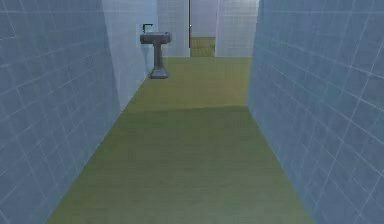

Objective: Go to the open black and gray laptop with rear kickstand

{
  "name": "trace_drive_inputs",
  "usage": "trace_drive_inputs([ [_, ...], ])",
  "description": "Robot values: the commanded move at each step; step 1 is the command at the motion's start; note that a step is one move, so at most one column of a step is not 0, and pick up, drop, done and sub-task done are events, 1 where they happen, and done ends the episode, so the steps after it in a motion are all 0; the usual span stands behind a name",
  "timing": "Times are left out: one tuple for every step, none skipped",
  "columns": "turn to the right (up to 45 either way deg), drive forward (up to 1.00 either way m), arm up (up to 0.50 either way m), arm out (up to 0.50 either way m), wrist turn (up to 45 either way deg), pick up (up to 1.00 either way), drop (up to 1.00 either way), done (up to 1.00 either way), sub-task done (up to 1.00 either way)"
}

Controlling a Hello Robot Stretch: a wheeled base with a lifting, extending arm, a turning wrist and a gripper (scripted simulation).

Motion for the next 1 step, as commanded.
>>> trace_drive_inputs([
  [3.0, 0.00, 0.00, 0.00, 0.0, 0.00, 0.00, 0.00, 0.00],
])
